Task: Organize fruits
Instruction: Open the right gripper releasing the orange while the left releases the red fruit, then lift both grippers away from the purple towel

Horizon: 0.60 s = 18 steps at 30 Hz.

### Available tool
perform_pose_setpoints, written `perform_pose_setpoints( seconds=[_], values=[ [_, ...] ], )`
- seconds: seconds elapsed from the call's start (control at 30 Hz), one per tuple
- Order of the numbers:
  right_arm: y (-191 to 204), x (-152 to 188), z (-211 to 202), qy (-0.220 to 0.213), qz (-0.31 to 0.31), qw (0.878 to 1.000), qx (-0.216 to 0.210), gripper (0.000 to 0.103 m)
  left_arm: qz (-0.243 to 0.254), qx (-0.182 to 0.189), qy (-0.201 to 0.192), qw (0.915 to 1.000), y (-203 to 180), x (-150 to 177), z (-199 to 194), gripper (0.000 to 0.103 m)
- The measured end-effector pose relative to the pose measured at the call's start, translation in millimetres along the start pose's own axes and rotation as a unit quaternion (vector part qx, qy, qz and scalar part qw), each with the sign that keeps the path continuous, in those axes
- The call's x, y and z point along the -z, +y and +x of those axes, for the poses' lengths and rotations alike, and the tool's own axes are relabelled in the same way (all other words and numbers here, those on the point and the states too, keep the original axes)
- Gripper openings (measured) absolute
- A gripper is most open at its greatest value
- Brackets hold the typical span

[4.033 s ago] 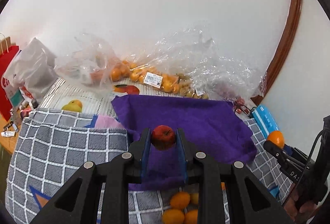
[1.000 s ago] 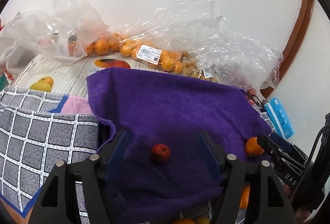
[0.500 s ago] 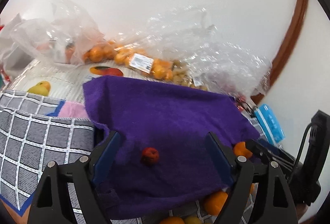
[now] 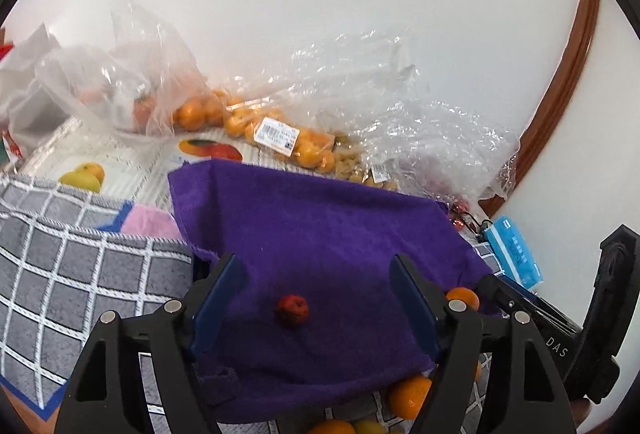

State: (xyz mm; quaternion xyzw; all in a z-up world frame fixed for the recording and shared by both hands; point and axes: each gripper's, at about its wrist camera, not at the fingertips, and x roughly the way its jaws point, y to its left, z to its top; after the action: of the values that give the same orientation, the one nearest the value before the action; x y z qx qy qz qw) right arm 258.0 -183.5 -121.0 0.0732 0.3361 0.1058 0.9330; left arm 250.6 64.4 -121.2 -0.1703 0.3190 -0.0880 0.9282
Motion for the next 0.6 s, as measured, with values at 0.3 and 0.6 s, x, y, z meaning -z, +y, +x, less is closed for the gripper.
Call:
perform_pose_setpoints(
  seconds=[0.3,0.6],
  values=[
    [22.5,0.7,-57.0,-0.028,-0.024,0.999,0.02,0.062,0.025,0.03,-0.03,0.9988,-19.4,-6.0,-49.0,0.071],
    [27.6,34.6,-110.2,-0.027,-0.029,0.998,0.04,0.062,0.061,-0.009,0.009,0.998,-21.2,34.9,-92.0,0.071]
  ],
)
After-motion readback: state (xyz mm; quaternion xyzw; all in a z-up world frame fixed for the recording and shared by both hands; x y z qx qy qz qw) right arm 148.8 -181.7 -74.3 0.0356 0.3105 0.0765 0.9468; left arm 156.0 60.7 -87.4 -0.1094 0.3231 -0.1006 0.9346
